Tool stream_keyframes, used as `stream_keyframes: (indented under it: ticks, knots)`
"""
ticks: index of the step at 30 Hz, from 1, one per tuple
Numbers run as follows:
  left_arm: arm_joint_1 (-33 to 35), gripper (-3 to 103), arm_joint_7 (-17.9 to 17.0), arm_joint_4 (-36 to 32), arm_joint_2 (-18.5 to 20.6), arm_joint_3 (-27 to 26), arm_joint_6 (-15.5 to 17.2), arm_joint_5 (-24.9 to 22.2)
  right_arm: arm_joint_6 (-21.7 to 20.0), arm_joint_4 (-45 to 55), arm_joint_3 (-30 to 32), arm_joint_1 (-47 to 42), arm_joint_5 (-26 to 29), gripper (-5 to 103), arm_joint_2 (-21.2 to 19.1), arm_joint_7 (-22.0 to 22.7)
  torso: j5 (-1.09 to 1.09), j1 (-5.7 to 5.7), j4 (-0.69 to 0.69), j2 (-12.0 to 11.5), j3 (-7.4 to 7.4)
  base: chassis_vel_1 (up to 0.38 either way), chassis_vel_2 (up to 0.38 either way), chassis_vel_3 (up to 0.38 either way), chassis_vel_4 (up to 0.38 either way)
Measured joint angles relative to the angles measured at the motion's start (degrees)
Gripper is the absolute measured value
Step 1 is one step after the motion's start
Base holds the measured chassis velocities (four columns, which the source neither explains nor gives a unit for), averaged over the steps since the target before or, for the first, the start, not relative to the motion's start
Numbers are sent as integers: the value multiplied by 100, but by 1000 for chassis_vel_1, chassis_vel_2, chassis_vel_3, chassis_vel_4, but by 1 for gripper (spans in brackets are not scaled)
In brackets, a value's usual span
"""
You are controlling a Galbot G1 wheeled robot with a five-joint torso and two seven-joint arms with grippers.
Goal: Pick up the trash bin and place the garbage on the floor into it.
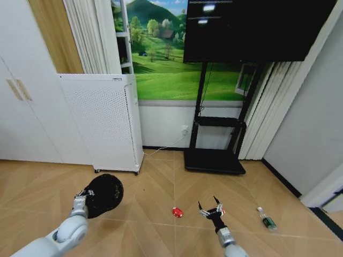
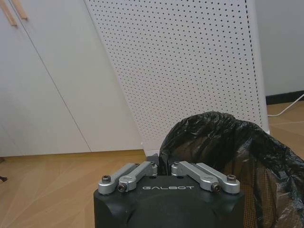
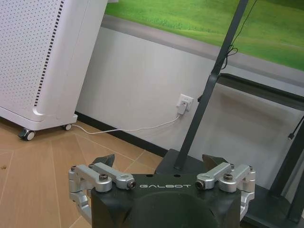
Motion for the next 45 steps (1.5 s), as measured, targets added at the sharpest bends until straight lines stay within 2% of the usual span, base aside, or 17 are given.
stream_keyframes:
  ticks: [9,15,21,24,28,31,33,38,39,41,42,44,45]
  knots:
    - [-156,8,1,185,-121,140,-5,24,142,-254,-181,207,-44,100,95,-30,-1,0,0,0,0,-2,184,7,-218]
    - [-303,8,16,349,-190,250,-17,20,149,-449,-258,296,-78,100,187,126,-1,4,2,-1,3,-67,295,94,-304]
    - [-446,8,45,484,-266,426,-52,26,347,-774,-238,240,-223,100,320,157,0,3,-4,-1,2,-77,62,83,-40]
    - [-487,8,50,529,-285,476,-73,29,417,-878,-141,172,-242,100,405,128,0,0,-3,0,0,15,-82,-19,80]
    - [-498,8,56,554,-295,499,-76,34,279,-878,-131,60,-306,100,438,236,0,-2,0,0,-1,54,-77,-54,65]
    - [-482,8,60,565,-307,505,-82,63,-175,-924,-367,11,-546,100,393,502,0,-1,0,0,-1,0,0,0,0]
    - [-462,8,61,553,-311,505,-87,70,-212,-1099,-519,105,-598,100,415,535,0,0,-1,0,0,0,0,0,0]
    - [-370,8,61,523,-312,467,-122,115,-43,-1799,-842,532,-576,100,724,497,-1,1,-1,0,1,0,0,0,0]
    - [-315,8,61,521,-312,421,-131,138,23,-2051,-871,650,-644,100,943,497,-1,1,0,0,0,0,0,0,0]
    - [-275,8,61,519,-315,381,-137,150,48,-2166,-870,692,-685,100,1067,500,-1,1,1,0,1,0,0,0,0]
    - [-177,8,66,509,-323,287,-154,175,85,-2338,-834,721,-726,100,1273,441,3,0,2,0,1,0,0,0,0]
    - [-73,8,91,492,-326,198,-179,194,266,-2520,-705,694,-722,100,1421,140,-2,0,1,0,1,0,0,0,0]
    - [-73,8,91,492,-326,198,-179,194,266,-2520,-705,694,-722,100,1421,140,-2,0,1,0,1,0,0,0,0]
